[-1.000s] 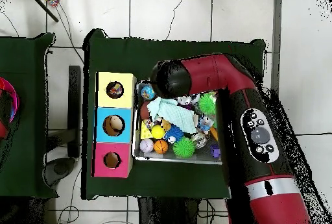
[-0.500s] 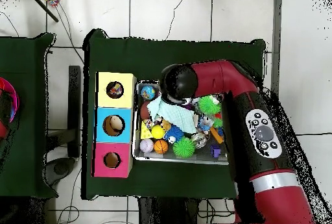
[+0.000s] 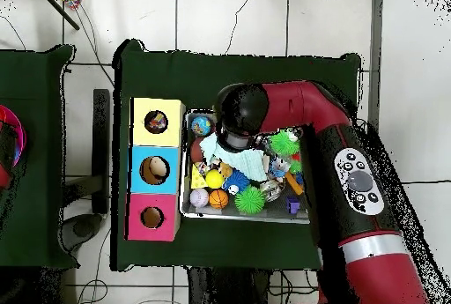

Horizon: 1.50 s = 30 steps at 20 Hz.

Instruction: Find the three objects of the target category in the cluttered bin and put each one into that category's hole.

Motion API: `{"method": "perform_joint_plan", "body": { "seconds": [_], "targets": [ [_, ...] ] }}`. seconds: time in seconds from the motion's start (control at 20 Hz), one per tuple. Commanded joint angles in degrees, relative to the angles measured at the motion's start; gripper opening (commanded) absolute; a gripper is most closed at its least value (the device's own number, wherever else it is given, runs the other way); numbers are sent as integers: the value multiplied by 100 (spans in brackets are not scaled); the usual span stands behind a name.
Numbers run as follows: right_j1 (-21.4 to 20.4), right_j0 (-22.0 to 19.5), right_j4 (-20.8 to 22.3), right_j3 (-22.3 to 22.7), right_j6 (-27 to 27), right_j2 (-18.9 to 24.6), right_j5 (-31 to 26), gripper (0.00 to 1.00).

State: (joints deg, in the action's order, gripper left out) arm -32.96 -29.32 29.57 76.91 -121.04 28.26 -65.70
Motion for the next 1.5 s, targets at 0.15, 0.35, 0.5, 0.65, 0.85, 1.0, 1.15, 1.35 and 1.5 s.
{"method": "perform_joint_plan", "body": {
  "seconds": [0.15, 0.35, 0.5, 0.65, 0.85, 1.0, 1.15, 1.35, 1.5],
  "targets": [
    [620, -97, 448, 634, 1012, 107, 1094, 100],
    [981, -119, 600, 595, 991, 33, 1591, 100],
    [1143, -89, 582, 528, 1084, -13, 1482, 100],
    [1275, -110, 517, 524, 1205, -45, 1310, 100],
    [1450, -168, 574, 594, 1304, -70, 1321, 100],
    [1563, -244, 491, 679, 1378, -83, 1087, 100],
    [1607, -291, 404, 778, 1348, -111, 894, 100],
    [1725, -309, 392, 720, 1353, -113, 808, 100],
    [1833, -304, 450, 632, 1222, -150, 975, 100]
  ]
}}
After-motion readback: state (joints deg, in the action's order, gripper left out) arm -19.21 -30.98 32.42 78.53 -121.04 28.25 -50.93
